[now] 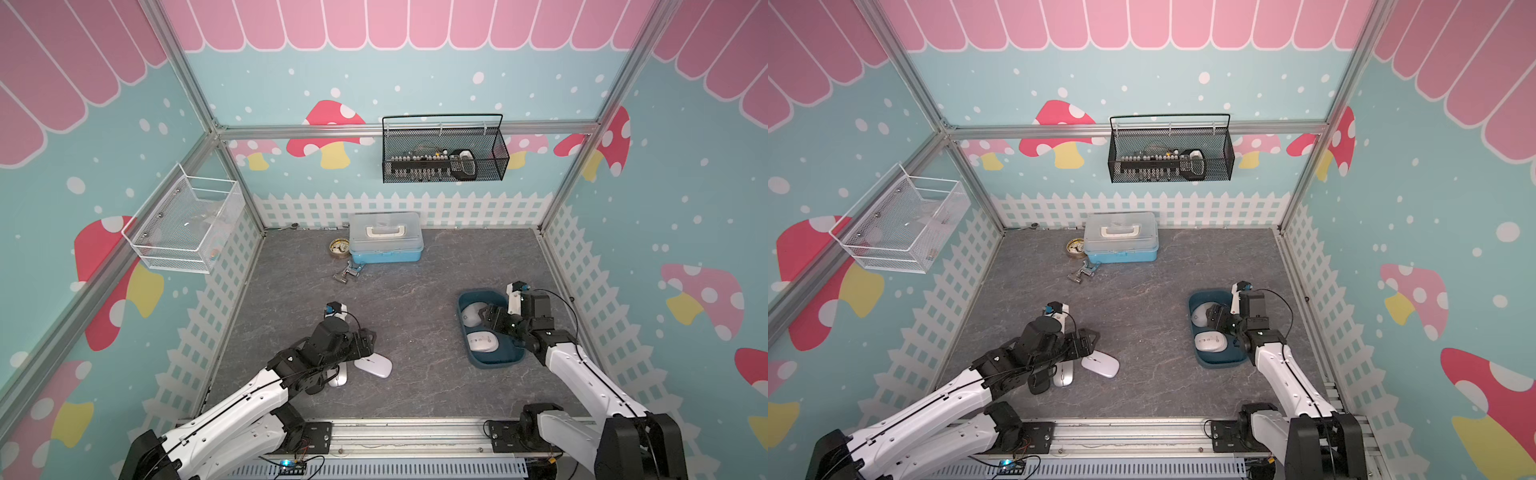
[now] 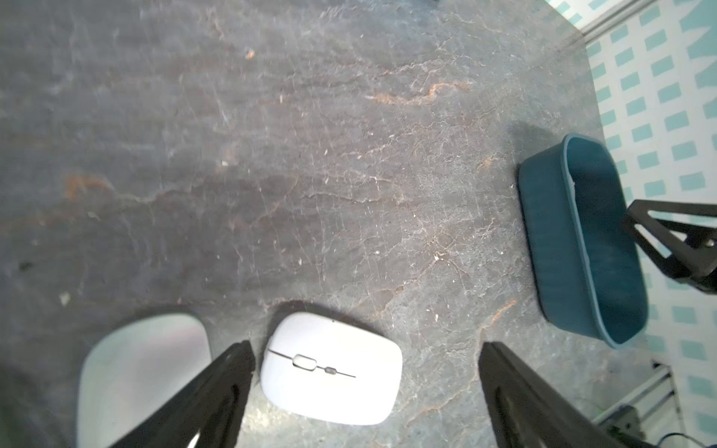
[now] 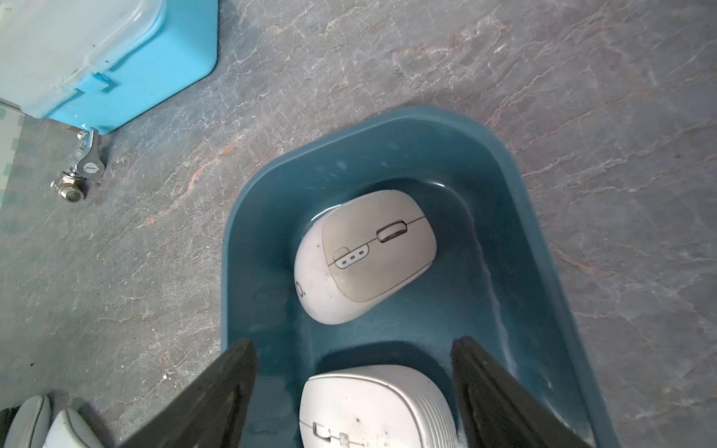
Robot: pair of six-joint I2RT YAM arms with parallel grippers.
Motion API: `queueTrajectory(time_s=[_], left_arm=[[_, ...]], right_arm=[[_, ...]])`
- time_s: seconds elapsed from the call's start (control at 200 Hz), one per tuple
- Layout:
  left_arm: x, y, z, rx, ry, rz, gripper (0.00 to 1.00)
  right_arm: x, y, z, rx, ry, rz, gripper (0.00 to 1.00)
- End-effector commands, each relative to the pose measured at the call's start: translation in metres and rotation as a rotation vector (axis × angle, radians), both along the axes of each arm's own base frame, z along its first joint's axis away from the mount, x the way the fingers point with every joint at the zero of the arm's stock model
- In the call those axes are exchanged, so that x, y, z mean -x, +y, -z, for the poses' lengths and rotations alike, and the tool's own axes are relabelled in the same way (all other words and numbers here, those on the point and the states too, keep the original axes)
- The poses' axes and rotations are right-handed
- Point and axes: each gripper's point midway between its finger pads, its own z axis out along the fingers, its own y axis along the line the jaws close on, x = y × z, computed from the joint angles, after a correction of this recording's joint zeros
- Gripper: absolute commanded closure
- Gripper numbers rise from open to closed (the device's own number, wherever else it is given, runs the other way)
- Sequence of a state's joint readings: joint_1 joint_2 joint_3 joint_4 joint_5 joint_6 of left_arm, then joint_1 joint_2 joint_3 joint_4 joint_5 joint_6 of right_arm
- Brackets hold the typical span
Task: Put the mouse in the storage box
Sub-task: Place the mouse in the storage box, then pick up the mouse from the center of the board.
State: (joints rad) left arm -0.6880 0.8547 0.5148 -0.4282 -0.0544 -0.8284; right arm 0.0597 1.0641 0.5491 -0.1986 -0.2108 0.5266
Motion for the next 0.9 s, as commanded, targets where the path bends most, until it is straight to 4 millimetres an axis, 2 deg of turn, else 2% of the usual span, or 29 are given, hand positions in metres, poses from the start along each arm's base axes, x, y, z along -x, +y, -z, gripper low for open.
queueTrajectory(time_s=[0.0,0.17,0.34,0.44,0.515,0.635,0.756,0.896], left_arm=[[0.011,-0.004,0.014,0.093,0.147,-0.079,0.15],[0.015,-0.021,0.017,0.114,0.254,-0.101,0.17],[0.021,-0.027,0.015,0.112,0.343,-0.200,0.01],[0.027,-0.026,0.013,0.120,0.366,-0.280,0.01],[0.035,-0.032,0.019,0.103,0.388,-0.289,0.01],[0.054,-0.024,0.036,0.000,0.490,-0.354,0.01],[0.066,-0.026,0.045,-0.040,0.547,-0.351,0.01],[0.068,-0.024,0.052,-0.038,0.521,-0.430,0.01]], right_arm=[[-0.003,0.005,-0.015,-0.015,-0.012,-0.023,0.17],[-0.001,0.015,-0.022,-0.072,-0.011,-0.059,0.18],[0.001,0.015,-0.025,-0.066,0.003,-0.068,0.18],[0.003,0.019,-0.022,-0.082,0.012,-0.079,0.18],[0.003,0.020,-0.023,-0.086,0.011,-0.085,0.18],[0.003,0.021,-0.027,-0.090,0.004,-0.091,0.18],[0.005,0.022,-0.026,-0.096,0.004,-0.095,0.18],[0.008,0.023,-0.022,-0.103,0.009,-0.097,0.18]])
